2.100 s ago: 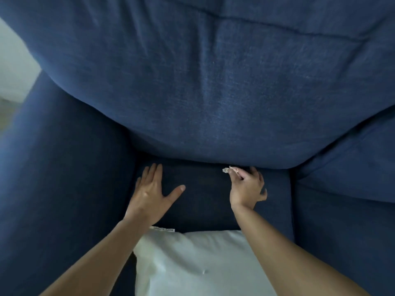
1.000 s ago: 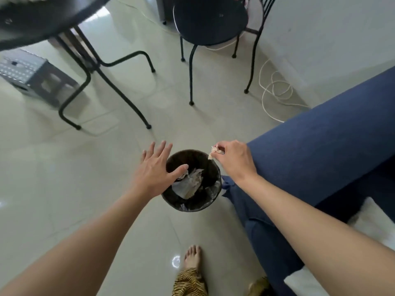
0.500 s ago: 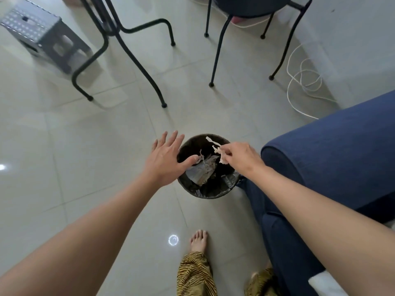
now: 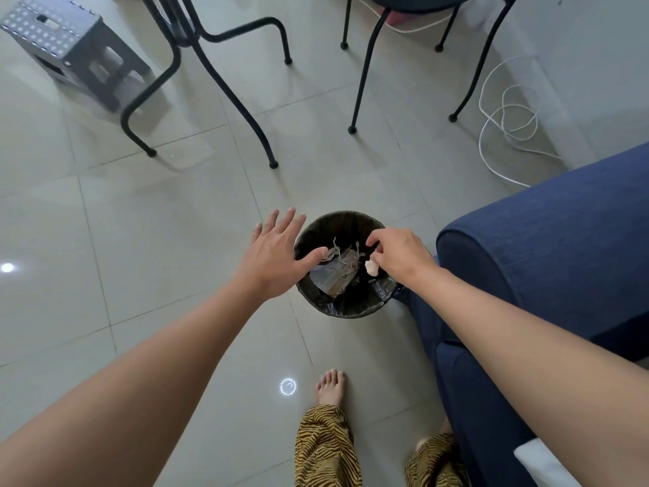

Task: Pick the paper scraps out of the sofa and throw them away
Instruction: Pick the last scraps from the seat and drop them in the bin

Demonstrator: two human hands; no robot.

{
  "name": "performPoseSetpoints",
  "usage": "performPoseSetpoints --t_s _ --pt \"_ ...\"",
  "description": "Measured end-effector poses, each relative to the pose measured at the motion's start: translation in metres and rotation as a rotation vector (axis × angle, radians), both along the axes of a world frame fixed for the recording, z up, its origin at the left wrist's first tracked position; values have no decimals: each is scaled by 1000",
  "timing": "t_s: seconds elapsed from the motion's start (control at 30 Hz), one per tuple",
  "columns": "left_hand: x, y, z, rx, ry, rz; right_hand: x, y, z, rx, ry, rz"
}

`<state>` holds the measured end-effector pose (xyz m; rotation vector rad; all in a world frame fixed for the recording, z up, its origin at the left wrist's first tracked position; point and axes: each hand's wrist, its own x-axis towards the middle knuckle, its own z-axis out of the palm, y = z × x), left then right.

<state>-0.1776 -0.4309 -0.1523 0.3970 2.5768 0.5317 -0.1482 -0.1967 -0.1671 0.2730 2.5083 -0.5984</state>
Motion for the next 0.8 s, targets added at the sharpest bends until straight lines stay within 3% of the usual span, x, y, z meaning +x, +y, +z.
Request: performPoseSetpoints --t_s 0.27,0.57,0.8 --pt "6 1 -2 6 5 -8 7 -1 -6 -47 11 -43" --pt "14 0 -3 14 -4 -14 16 0 -5 -75 -143 20" --pt "14 18 11 10 -33 -10 10 10 32 -66 46 128"
